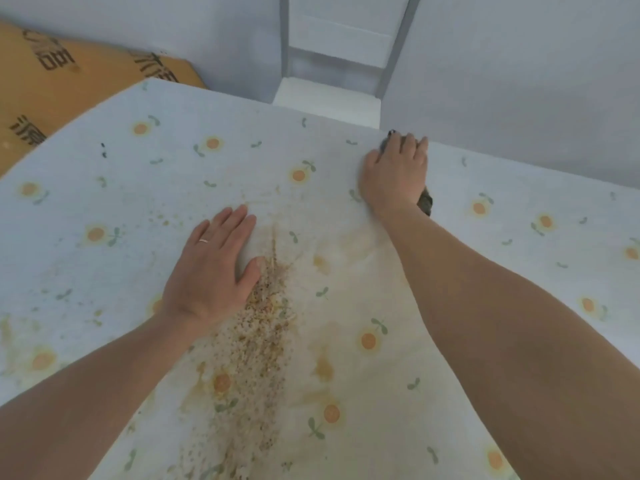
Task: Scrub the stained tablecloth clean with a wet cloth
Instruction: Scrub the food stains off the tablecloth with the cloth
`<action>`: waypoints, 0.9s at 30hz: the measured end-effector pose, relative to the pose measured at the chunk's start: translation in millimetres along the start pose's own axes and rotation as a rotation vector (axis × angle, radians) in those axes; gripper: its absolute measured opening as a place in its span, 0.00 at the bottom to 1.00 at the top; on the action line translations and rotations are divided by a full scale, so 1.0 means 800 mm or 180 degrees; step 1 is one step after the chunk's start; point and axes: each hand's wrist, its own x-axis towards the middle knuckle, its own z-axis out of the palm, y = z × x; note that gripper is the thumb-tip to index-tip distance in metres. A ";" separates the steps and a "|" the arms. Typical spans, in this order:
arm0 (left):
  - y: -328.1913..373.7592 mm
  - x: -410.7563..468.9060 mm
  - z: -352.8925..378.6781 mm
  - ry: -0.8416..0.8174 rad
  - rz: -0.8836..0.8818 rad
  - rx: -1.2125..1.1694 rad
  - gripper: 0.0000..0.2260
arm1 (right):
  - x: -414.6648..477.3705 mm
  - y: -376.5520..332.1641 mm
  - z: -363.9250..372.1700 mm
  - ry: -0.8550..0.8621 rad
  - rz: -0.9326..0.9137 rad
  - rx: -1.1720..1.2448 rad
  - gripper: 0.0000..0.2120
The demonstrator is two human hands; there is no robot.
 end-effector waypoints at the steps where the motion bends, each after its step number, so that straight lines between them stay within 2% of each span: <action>1: -0.002 0.000 0.001 -0.0002 0.0011 0.0003 0.33 | -0.007 -0.024 0.005 -0.0097 -0.0376 0.0081 0.29; 4: -0.003 -0.002 0.001 0.0004 0.0022 -0.0024 0.32 | -0.033 -0.049 0.011 -0.0455 -0.1344 0.0109 0.27; 6: -0.002 -0.003 -0.001 0.0025 0.0030 -0.0046 0.33 | -0.031 -0.016 0.005 -0.0439 -0.1494 -0.0082 0.25; 8: -0.001 -0.002 -0.001 0.0031 0.0029 -0.0074 0.33 | -0.009 0.039 -0.005 -0.0275 -0.1034 -0.0318 0.24; 11: -0.002 -0.001 0.002 0.0037 0.0018 -0.0087 0.32 | 0.021 0.102 -0.025 -0.0226 -0.0039 -0.0549 0.23; 13: -0.004 -0.003 0.003 0.0032 0.0031 -0.0092 0.32 | 0.013 0.085 -0.024 -0.0321 -0.0131 -0.0543 0.22; 16: -0.004 -0.002 0.002 0.0052 0.0035 -0.0093 0.33 | -0.012 0.065 -0.011 -0.0346 -0.1066 -0.0688 0.22; 17: -0.003 -0.001 0.002 0.0056 0.0042 -0.0096 0.33 | -0.010 0.067 -0.019 -0.0433 -0.1090 -0.0693 0.22; 20: -0.002 -0.002 0.003 0.0051 0.0045 -0.0063 0.33 | 0.022 0.076 -0.038 -0.0507 -0.0306 -0.0671 0.21; 22: -0.004 -0.003 0.004 0.0072 0.0039 -0.0057 0.33 | 0.010 0.061 -0.030 -0.0546 -0.0132 -0.0546 0.21; 24: -0.005 -0.003 0.003 0.0103 0.0051 -0.0094 0.33 | -0.025 0.046 -0.016 -0.0451 -0.0617 -0.0417 0.22; 26: -0.004 -0.002 0.003 0.0116 0.0066 -0.0104 0.33 | -0.053 0.062 -0.019 -0.0446 -0.1324 -0.0221 0.21; 27: -0.003 -0.001 0.004 0.0110 0.0065 -0.0112 0.33 | -0.053 0.080 -0.027 -0.0507 -0.1464 -0.0035 0.20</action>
